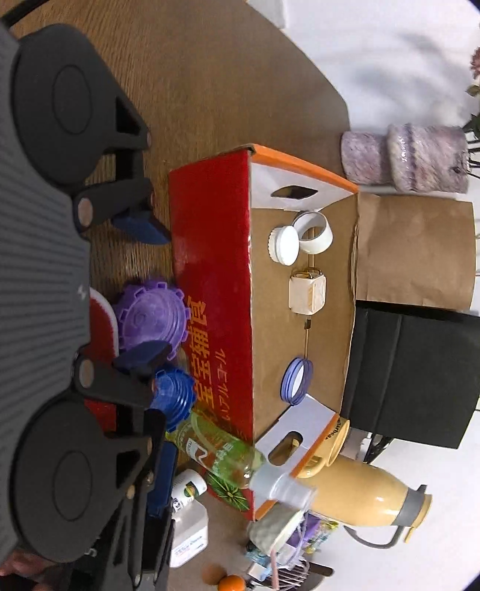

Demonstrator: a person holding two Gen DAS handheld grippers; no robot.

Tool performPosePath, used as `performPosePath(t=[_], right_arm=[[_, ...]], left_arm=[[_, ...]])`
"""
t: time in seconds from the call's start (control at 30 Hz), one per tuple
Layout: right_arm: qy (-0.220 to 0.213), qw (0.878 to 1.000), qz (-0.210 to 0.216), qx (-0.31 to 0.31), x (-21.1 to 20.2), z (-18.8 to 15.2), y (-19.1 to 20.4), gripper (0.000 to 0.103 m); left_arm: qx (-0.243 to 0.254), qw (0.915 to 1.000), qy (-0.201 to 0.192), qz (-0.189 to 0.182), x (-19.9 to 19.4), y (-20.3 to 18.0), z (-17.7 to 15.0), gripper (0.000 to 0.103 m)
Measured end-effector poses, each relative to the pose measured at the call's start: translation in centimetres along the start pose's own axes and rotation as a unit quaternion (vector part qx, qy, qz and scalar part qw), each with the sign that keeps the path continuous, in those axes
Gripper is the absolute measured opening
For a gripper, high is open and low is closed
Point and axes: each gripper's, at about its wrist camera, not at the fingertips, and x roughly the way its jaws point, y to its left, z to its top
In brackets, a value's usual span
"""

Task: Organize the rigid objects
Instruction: 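Grasp the purple cap with the left gripper while the right gripper grasps the blue cap, then carry the purple and blue caps into the red box and release both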

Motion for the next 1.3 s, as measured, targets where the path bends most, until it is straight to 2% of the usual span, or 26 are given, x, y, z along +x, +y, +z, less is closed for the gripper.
performPosePath(t=[0.1,0.13,0.17,0.2,0.23,0.37,0.5,0.77,0.93,1.1,1.3], right_arm=[[0.004,1.000,-0.006,0.005,0.8,0.0,-0.1,0.033],[0.009,1.000,-0.011,0.002,1.1,0.1,0.0,0.022],[0.011,1.000,-0.012,0.003,1.4,0.0,0.0,0.010],[0.011,1.000,-0.013,0.004,1.4,-0.1,-0.1,0.009],[0.009,1.000,-0.014,0.003,1.4,-0.1,-0.1,0.008],[-0.001,1.000,-0.021,-0.005,0.6,-0.5,0.1,0.006],[-0.015,0.999,-0.023,-0.025,-0.8,-0.4,0.6,0.006],[-0.067,0.996,-0.025,-0.063,-6.9,0.0,1.8,0.006],[-0.080,0.994,-0.021,-0.075,-12.4,-1.5,1.5,0.006],[-0.104,0.990,-0.023,-0.088,-18.3,-4.2,1.7,0.006],[-0.144,0.986,-0.013,-0.081,-24.9,-8.4,2.3,0.006]], left_arm=[[0.000,0.9999,-0.007,-0.013,-0.1,-0.1,-0.1,0.060],[0.006,0.9999,-0.006,-0.007,0.0,-0.4,-0.1,0.056],[0.009,0.9999,-0.005,-0.004,-0.1,-0.6,-0.2,0.036],[0.008,1.0000,0.000,-0.003,0.0,-0.6,-0.2,0.015],[0.003,1.0000,0.003,-0.002,0.2,-0.5,-0.2,0.010],[-0.031,0.9995,-0.006,-0.006,-0.6,0.5,-0.4,0.008],[-0.022,0.9990,-0.036,-0.013,-2.6,-0.2,-0.7,0.007],[-0.015,0.9935,-0.108,0.033,-9.6,-2.5,-1.1,0.007],[-0.012,0.9854,-0.154,0.071,-15.6,-3.6,-4.1,0.007],[-0.042,0.9804,-0.179,0.070,-21.8,-4.3,-8.1,0.007],[-0.034,0.9743,-0.206,0.084,-27.0,-6.3,-13.2,0.007]])
